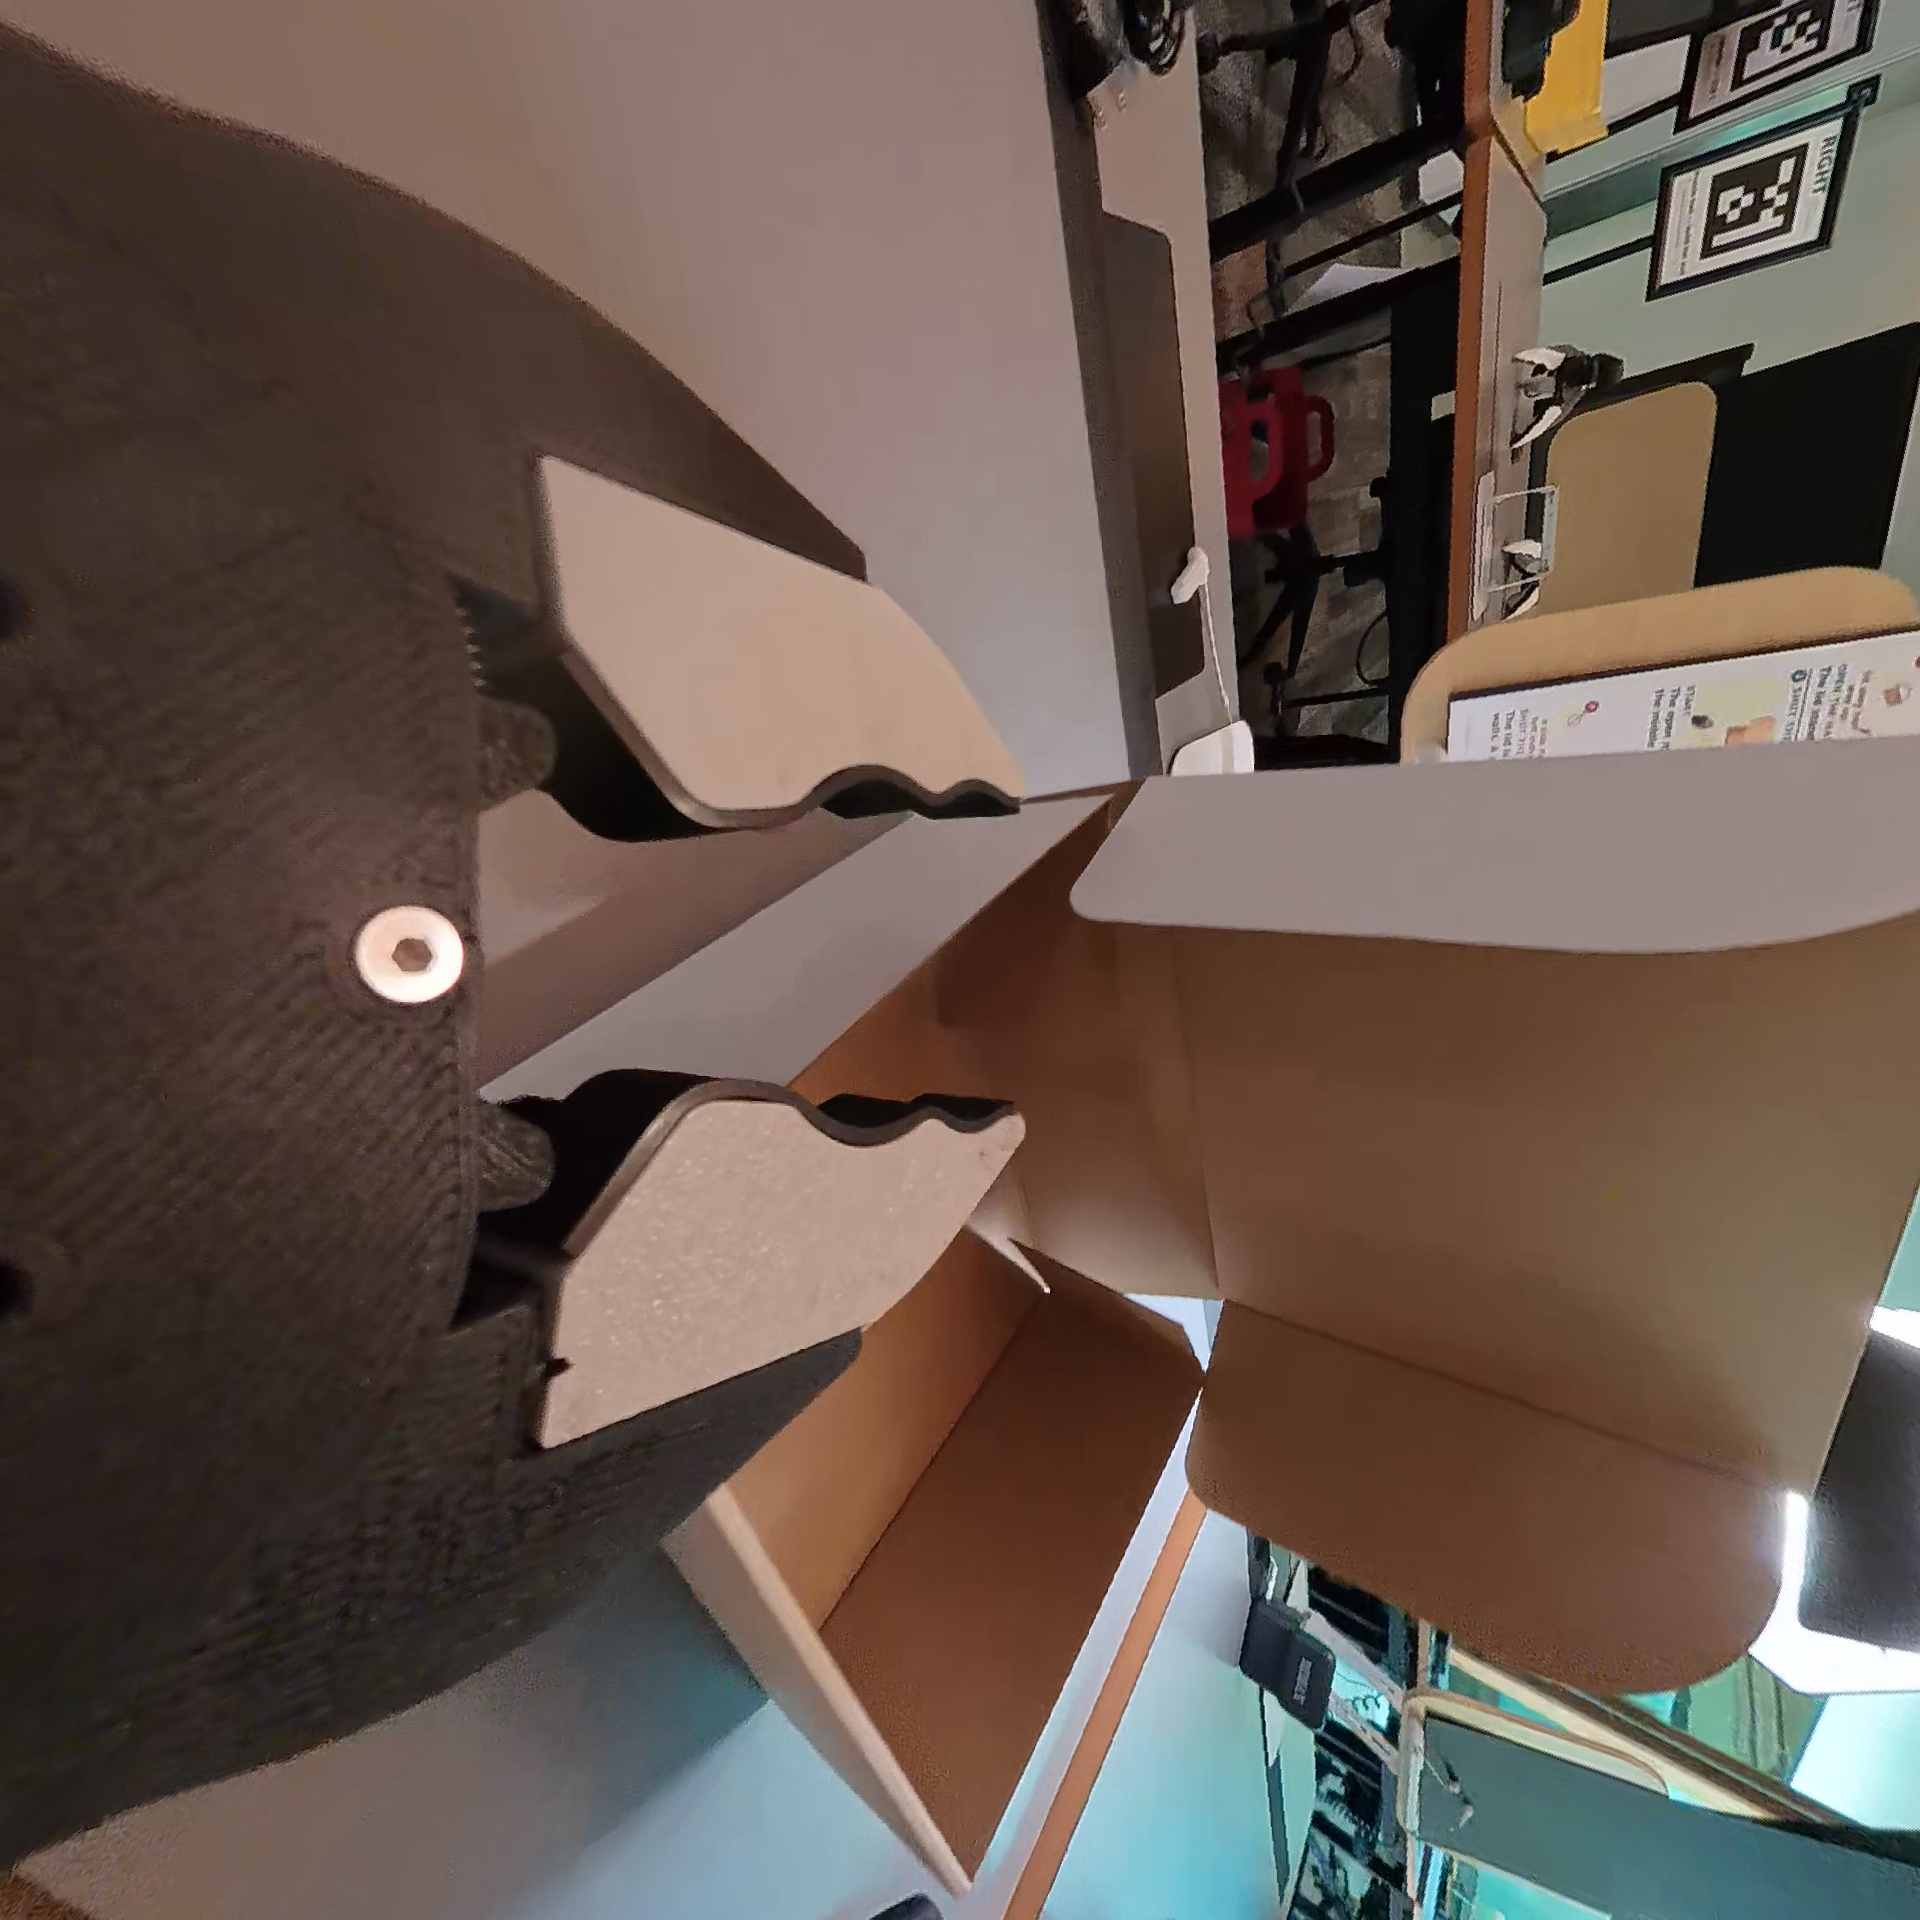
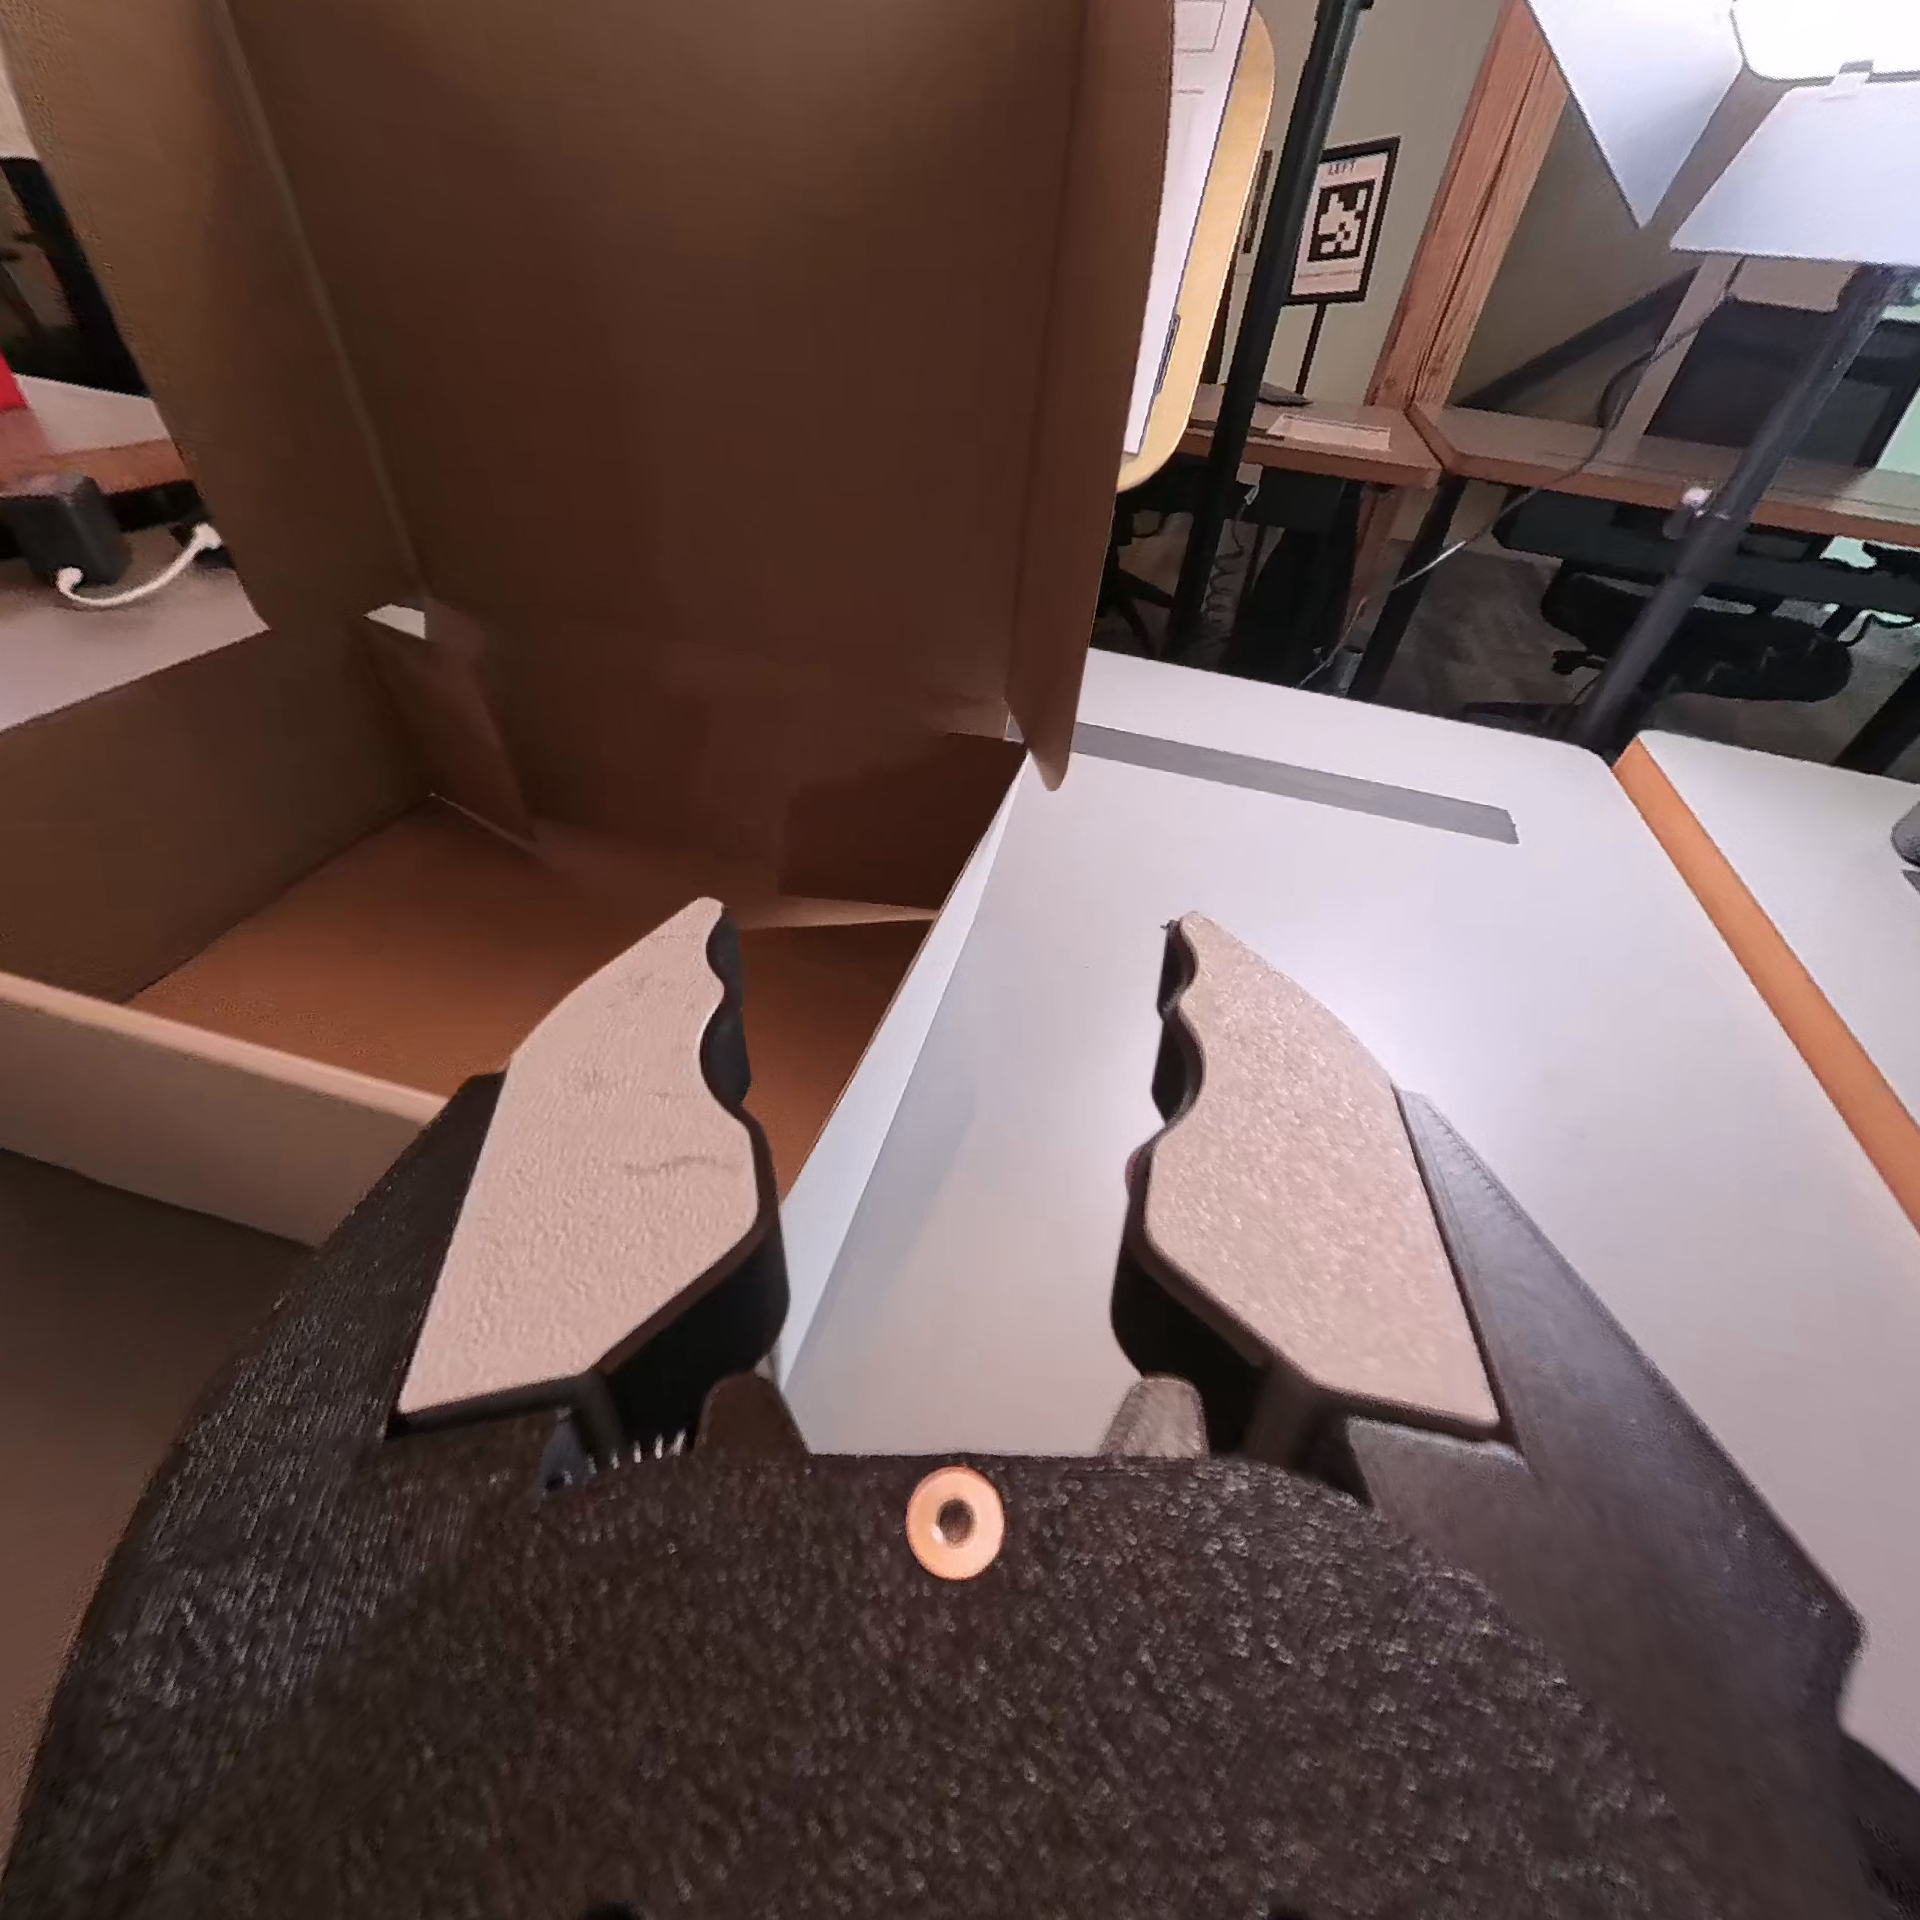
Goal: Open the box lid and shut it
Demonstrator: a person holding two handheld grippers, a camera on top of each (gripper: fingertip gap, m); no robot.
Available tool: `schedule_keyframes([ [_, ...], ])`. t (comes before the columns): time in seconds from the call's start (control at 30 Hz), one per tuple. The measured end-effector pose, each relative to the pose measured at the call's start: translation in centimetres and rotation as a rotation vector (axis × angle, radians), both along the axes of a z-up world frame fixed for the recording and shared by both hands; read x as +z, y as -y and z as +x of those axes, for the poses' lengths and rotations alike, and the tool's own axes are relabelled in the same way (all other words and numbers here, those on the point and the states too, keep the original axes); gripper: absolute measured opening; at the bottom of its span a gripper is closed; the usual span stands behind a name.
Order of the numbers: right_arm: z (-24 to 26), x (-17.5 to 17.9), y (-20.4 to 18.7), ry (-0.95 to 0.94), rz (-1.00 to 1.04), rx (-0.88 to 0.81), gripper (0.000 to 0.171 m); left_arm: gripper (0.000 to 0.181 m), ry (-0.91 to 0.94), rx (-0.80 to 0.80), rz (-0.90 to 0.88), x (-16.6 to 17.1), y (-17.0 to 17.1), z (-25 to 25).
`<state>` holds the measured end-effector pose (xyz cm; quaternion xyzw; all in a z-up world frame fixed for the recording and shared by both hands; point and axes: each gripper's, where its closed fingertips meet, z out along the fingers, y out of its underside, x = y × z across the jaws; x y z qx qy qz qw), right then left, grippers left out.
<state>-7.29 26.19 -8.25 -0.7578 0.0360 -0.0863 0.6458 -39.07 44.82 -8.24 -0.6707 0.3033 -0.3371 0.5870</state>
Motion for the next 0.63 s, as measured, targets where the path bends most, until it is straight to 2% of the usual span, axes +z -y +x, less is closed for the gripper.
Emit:
schedule_keyframes([
  [0.13, 2.0, 1.2, -2.7, 0.027, -0.030, 0.024, 0.073, 0.051, -0.009, -0.047, -0.013, 1.3, -2.0, 1.3],
  [0.37, 7.5, 5.1, -9.9, 0.014, -0.170, 0.091, 0.076, 0.054, -0.160, -0.127, 0.060, 6.6, -6.6, 6.3],
  [0.5, 8.0, 5.7, -13.3, -0.066, -0.293, 0.197, 0.080, 0.057, -0.235, -0.159, 0.035, 8.3, -8.8, 9.0],
  [0.63, 8.5, 7.7, -15.0, -0.059, -0.330, 0.218, 0.078, 0.058, -0.324, -0.167, 0.000, 8.8, -10.1, 10.9],
])
